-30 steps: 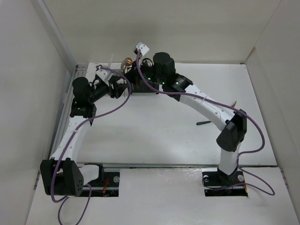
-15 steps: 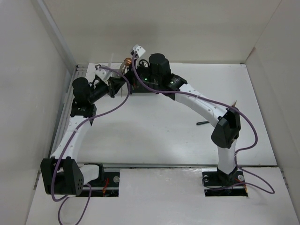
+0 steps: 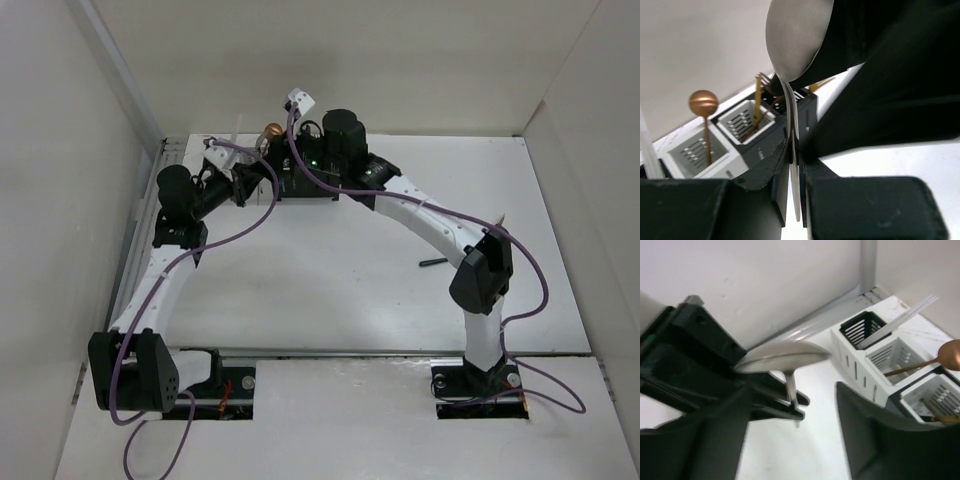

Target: Sort the eating utensils into containers

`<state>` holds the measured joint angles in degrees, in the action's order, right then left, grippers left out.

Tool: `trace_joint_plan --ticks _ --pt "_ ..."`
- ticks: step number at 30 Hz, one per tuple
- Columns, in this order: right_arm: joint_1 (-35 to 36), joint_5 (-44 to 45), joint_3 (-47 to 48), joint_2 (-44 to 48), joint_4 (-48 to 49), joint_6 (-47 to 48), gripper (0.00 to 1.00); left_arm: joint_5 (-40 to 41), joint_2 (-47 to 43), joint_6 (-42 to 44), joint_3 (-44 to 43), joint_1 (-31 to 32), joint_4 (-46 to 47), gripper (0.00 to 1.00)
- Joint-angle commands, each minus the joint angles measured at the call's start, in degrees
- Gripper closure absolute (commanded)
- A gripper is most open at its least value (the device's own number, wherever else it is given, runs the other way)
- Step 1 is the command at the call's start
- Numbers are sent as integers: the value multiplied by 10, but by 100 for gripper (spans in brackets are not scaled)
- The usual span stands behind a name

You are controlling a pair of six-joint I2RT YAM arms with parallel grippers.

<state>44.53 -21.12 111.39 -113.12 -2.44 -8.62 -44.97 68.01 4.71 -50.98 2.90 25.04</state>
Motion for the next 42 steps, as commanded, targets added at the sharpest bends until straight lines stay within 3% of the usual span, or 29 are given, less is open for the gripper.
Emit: trace_joint_plan --ticks 1,3,5,9,16,21,28,34,36,38,39,40,42 --pt "-12 -40 8 14 23 -8 23 51 2 2 -3 1 86 100" --pt "-23 -19 -6 32 23 -8 16 93 15 13 -3 1 119 100" --pt "-39 -19 -14 39 23 -8 1 110 26 14 -3 1 146 100" --pt "-67 -19 -14 39 23 -13 0 135 75 46 3 6 262 100" --pt "-140 0 -90 86 23 -13 0 153 187 98 -38 17 375 100" --pt "-215 47 -167 131 23 -13 0 175 284 82 -117 17 399 100" --pt "-266 93 -231 156 23 -13 0 190 399 64 -221 17 411 100" --pt "-290 144 -272 184 -34 -31 0 190 423 29 -200 -2 384 100" --pt "-311 197 -285 194 -83 -57 0 183 423 29 -174 -2 375 100" --pt "-323 259 -293 211 -131 -116 0 176 423 29 -157 -7 362 94" --pt "-341 315 -309 224 -176 -160 0 176 423 29 -149 -7 355 85" --pt "-352 338 -318 230 -197 -161 0 176 423 29 -143 -7 355 85" --pt "-390 375 -343 242 -229 -214 6 182 417 35 -135 -7 355 60"
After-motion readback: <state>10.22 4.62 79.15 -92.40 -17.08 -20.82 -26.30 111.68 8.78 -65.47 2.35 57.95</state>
